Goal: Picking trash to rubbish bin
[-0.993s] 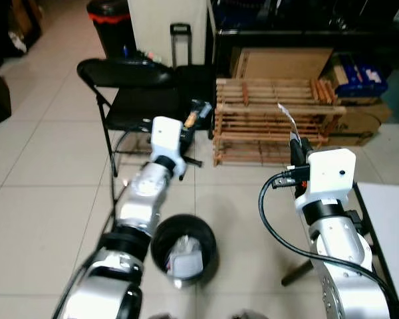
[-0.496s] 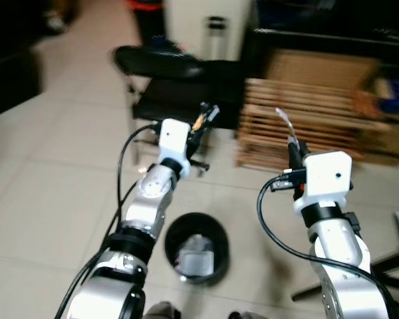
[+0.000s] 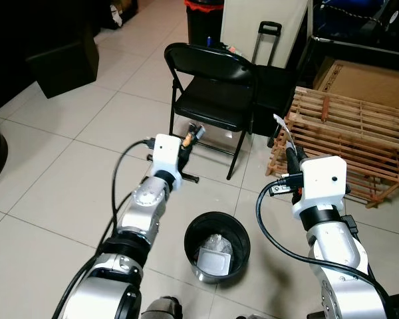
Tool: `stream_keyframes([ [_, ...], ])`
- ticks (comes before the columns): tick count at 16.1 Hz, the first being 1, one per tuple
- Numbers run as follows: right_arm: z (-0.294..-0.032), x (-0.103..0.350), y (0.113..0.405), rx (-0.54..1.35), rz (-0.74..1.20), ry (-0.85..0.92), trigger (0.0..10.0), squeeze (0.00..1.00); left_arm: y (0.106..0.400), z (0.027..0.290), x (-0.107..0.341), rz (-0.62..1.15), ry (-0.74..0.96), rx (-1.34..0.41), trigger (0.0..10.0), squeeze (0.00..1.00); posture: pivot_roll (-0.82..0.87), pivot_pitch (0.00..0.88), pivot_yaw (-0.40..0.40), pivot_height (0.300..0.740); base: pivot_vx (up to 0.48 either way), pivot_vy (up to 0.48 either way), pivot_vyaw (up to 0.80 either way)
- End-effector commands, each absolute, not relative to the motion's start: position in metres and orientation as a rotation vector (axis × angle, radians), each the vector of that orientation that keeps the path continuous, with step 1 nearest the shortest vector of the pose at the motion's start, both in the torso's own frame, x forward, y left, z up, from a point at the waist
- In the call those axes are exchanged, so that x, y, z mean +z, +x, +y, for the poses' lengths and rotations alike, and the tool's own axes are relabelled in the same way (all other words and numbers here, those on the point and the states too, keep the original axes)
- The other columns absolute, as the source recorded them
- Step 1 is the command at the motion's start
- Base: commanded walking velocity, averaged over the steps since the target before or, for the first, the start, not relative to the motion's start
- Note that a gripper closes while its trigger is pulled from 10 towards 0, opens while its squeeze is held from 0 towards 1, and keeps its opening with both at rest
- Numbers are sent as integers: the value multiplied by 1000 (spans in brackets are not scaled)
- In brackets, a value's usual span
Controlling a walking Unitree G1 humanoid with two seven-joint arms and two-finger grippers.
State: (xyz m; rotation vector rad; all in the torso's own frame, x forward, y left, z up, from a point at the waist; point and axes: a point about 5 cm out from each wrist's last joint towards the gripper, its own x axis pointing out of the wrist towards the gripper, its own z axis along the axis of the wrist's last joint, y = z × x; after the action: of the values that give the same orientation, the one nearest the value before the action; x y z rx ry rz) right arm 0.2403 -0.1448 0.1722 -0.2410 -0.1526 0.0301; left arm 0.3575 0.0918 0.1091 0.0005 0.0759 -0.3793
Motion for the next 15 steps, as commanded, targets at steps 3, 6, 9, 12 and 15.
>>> stream_keyframes([
  [3,-146,170,241,36,-151,-252,10000,0,357,90,106,88,-13,-388,10000,0,92,125,-6,740,187,0,0],
  [6,-146,170,241,34,-154,-251,10000,0,358,90,106,92,-2,-385,10000,0,91,122,-4,740,303,0,0],
  [9,-146,171,242,32,-162,-249,10000,0,359,89,106,93,1,-388,10000,0,89,121,-2,740,303,0,0],
  [12,-147,172,242,27,-166,-249,10000,0,359,89,106,94,0,-389,10000,0,89,119,0,740,288,0,0],
  [15,-146,172,242,25,-172,-249,10000,0,358,88,105,87,1,-395,10000,0,87,117,-1,740,80,0,0],
])
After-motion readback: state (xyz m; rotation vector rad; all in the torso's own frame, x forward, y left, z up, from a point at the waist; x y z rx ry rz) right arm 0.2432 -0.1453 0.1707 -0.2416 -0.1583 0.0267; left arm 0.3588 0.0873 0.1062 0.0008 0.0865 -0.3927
